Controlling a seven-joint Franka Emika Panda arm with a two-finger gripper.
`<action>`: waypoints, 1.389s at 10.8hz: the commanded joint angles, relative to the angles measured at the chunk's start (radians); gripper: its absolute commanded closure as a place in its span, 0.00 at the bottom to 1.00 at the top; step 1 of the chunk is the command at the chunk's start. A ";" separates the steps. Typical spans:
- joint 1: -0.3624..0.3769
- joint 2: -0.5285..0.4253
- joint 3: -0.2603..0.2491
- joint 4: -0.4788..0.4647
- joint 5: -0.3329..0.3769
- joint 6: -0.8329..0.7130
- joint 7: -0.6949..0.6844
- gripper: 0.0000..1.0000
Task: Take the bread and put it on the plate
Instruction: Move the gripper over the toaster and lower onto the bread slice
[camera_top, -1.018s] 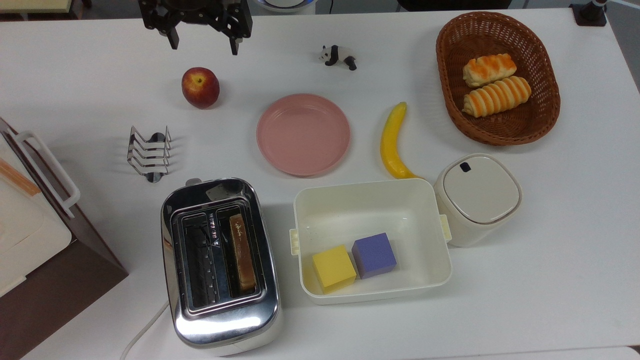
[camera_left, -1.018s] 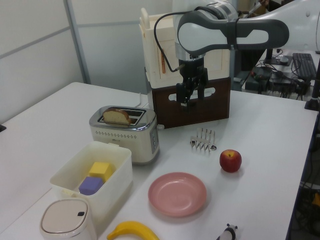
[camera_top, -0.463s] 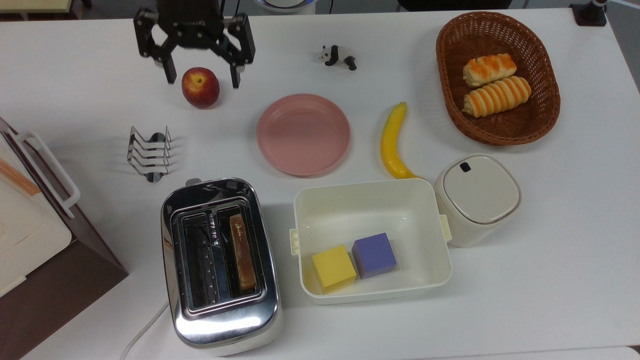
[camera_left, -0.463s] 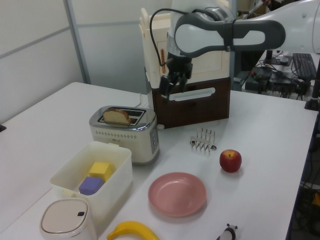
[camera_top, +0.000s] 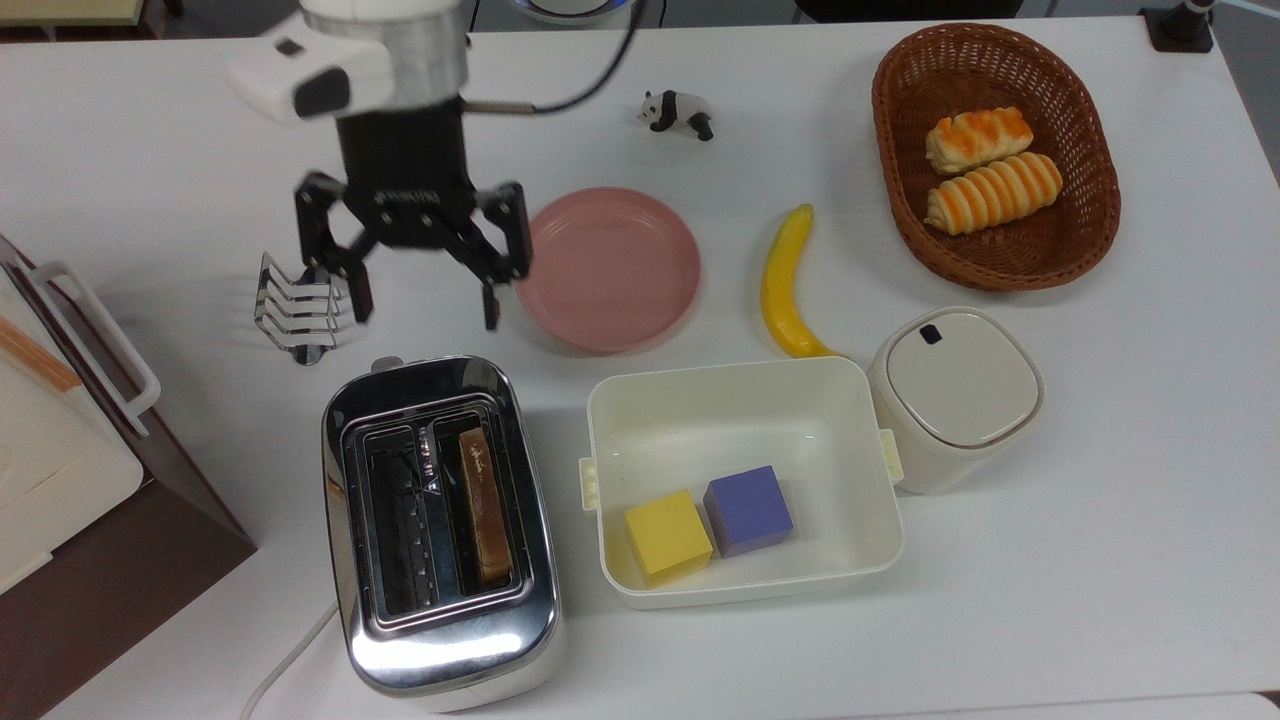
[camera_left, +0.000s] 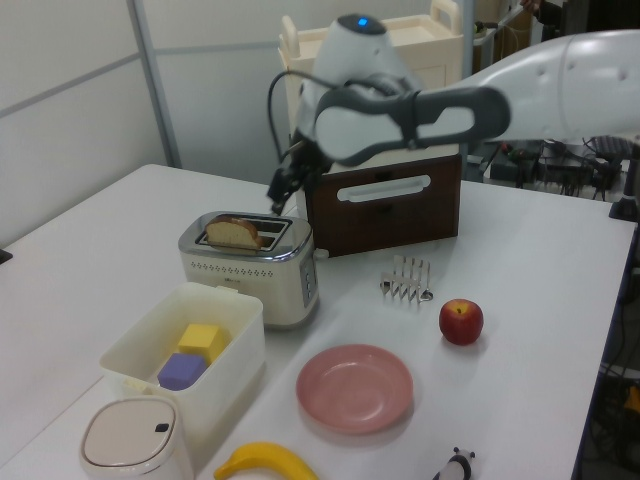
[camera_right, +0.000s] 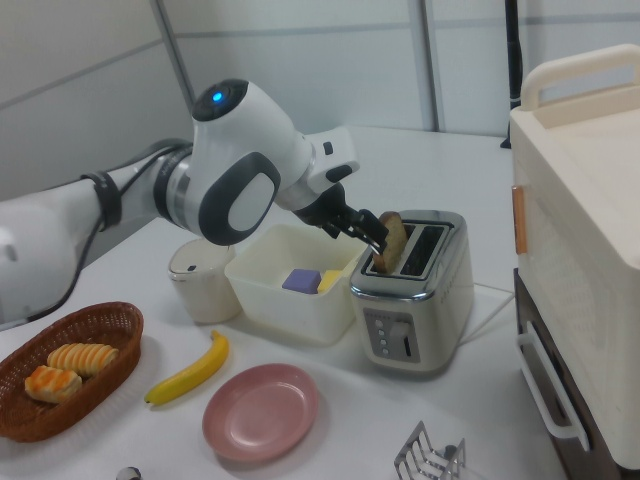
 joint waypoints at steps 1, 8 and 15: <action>0.059 0.146 -0.017 0.140 0.003 0.077 0.035 0.01; 0.082 0.288 -0.043 0.243 -0.050 0.197 0.095 0.23; 0.108 0.227 -0.057 0.230 -0.077 0.182 0.095 1.00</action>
